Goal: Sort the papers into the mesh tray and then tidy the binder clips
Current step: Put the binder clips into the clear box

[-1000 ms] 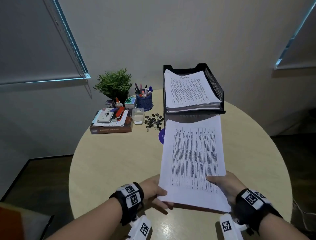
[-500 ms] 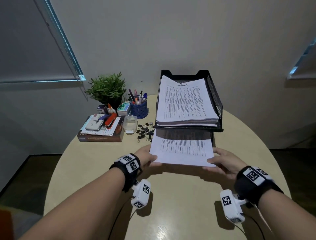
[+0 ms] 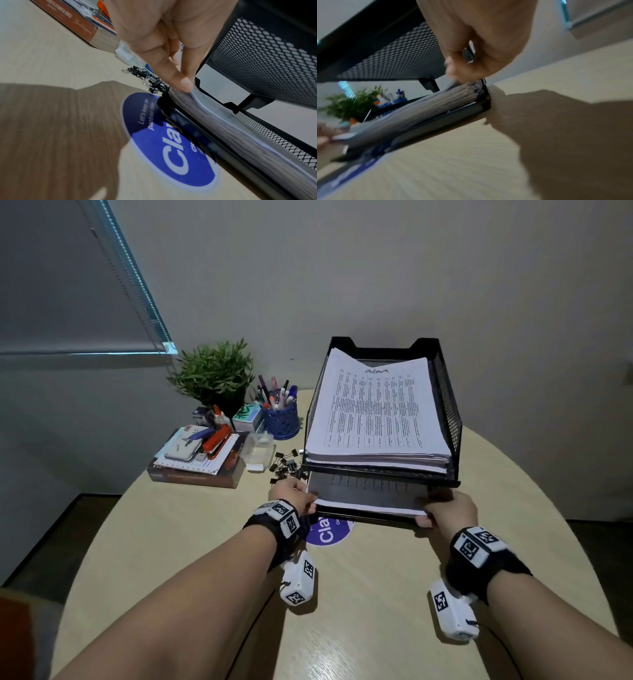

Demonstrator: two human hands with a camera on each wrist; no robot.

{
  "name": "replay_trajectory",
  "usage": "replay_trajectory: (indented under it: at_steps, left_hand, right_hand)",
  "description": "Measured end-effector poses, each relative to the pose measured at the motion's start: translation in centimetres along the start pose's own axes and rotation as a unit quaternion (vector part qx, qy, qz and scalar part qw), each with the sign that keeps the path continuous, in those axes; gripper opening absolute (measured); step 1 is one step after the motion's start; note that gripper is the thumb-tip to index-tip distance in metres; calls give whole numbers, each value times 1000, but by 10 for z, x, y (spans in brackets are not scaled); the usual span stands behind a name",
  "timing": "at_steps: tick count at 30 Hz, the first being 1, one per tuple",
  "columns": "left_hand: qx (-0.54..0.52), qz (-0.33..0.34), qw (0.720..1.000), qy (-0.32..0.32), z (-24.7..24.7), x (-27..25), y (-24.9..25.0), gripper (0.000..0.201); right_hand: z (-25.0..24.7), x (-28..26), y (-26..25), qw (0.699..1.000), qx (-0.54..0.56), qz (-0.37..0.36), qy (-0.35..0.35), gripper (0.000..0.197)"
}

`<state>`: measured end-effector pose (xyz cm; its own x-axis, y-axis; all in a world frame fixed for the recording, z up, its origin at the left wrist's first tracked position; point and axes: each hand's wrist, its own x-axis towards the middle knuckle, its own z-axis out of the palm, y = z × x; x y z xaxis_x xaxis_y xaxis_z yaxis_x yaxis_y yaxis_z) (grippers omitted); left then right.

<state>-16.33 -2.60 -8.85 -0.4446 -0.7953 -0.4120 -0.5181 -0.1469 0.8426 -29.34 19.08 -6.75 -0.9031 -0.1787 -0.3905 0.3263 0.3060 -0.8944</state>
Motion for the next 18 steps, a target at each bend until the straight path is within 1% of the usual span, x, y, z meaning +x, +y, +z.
replay_trajectory:
  at_steps: [1,2,3,4,5,7,8,11,14,16,18]
  left_hand:
    - [-4,1,1000,-1,-1,-1,0,32]
    - [-6,1,1000,-6,-3,-2,0,28]
    - [-2,5,1000,-10,-6,-4,-2,24]
    - [10,10,1000,-11,-10,-5,-3,21]
    - [31,17,999,-8,-14,-5,-5,20]
    - [89,32,996,2,-26,-6,-10,18]
    - [120,36,992,2,-33,-5,-13,15]
    - [212,49,976,-3,-54,0,-19,10]
    - [276,63,959,-9,-78,8,-20,9]
    - [310,76,948,-18,-90,16,-19,9]
    - [333,92,938,-36,-96,25,-17,5]
  right_hand:
    - [-1,0,-1,998,-61,-20,21,10]
    - [-3,0,-1,989,-133,-49,38,6]
    - [-5,-1,-2,976,-198,-75,50,10]
    - [-7,-2,-3,966,-234,-93,54,17]
    - [-7,-7,-4,962,-245,-109,49,20]
    - [-1,-19,-5,957,-250,-145,21,19]
    - [5,-27,-4,953,-252,-165,-5,18]
    - [29,-50,2,941,-250,-212,-87,27]
    - [63,-64,6,934,-246,-219,-140,26]
    - [86,-70,7,929,-251,-215,-166,18]
    - [108,-78,7,926,-256,-207,-182,14]
